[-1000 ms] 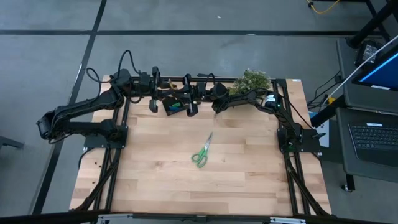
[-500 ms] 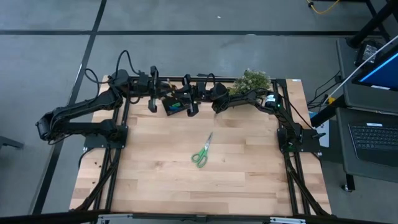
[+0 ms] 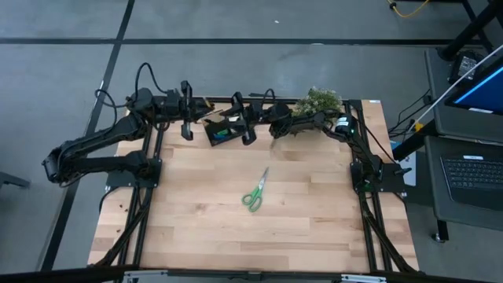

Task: Pick and place office supplies into organizer
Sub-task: Put the yellow pencil into the black desk organizer

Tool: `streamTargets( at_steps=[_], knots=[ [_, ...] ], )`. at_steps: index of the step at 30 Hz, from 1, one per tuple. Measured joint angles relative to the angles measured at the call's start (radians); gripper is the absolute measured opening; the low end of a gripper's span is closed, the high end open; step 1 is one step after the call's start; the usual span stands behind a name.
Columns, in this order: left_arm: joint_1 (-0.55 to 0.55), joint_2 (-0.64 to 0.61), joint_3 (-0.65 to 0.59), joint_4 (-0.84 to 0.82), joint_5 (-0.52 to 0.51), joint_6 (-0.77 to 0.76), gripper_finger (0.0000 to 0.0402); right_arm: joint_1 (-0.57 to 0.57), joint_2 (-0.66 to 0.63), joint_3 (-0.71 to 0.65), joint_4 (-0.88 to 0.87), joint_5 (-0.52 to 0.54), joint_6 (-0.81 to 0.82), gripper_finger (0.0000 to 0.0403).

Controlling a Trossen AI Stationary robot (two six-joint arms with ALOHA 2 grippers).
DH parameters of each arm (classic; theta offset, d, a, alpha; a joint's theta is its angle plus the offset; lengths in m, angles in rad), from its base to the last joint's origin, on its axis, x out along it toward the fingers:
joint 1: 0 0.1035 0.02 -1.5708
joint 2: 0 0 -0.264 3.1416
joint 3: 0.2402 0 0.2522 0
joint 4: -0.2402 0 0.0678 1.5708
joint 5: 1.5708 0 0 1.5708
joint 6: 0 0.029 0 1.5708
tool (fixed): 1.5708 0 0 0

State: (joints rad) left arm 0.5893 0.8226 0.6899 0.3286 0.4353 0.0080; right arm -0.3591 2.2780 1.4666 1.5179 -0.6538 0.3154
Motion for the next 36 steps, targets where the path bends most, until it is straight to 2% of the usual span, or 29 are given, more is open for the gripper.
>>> streamTargets(
  at_steps=[5,8,14,20,23,26,29,32,36],
  knots=[
    [0.038,-0.037,0.000,-0.076,-0.052,-0.002,0.0016,-0.066,-0.004,0.000,0.055,-0.116,0.249,0.0158],
    [0.043,-0.039,0.000,-0.091,-0.054,-0.002,0.0016,-0.095,-0.004,-0.001,0.048,-0.168,0.331,0.0134],
    [0.043,-0.038,0.000,-0.137,-0.128,0.059,0.0016,-0.099,-0.008,-0.001,0.049,-0.229,0.294,0.0018],
    [0.044,-0.038,-0.040,-0.153,-0.161,0.092,0.0016,-0.101,-0.010,-0.001,0.025,-0.242,0.282,0.0005],
    [0.055,-0.038,-0.088,-0.092,-0.181,0.102,0.0016,-0.101,-0.011,-0.001,-0.035,-0.242,0.274,0.0004],
    [0.079,-0.038,-0.139,-0.023,-0.180,0.099,0.0017,-0.101,-0.030,-0.001,-0.161,-0.241,0.209,0.0003],
    [0.105,-0.038,-0.182,0.018,-0.177,0.083,0.0017,-0.098,-0.077,-0.001,-0.378,-0.231,0.072,0.0002],
    [0.121,-0.032,-0.213,0.033,-0.174,0.081,0.0017,-0.089,-0.141,-0.001,-0.631,-0.159,-0.102,0.0002],
    [0.132,0.002,-0.250,0.158,-0.172,0.081,0.0017,-0.072,-0.233,-0.001,-0.931,-0.033,-0.311,0.0002]
  ],
)
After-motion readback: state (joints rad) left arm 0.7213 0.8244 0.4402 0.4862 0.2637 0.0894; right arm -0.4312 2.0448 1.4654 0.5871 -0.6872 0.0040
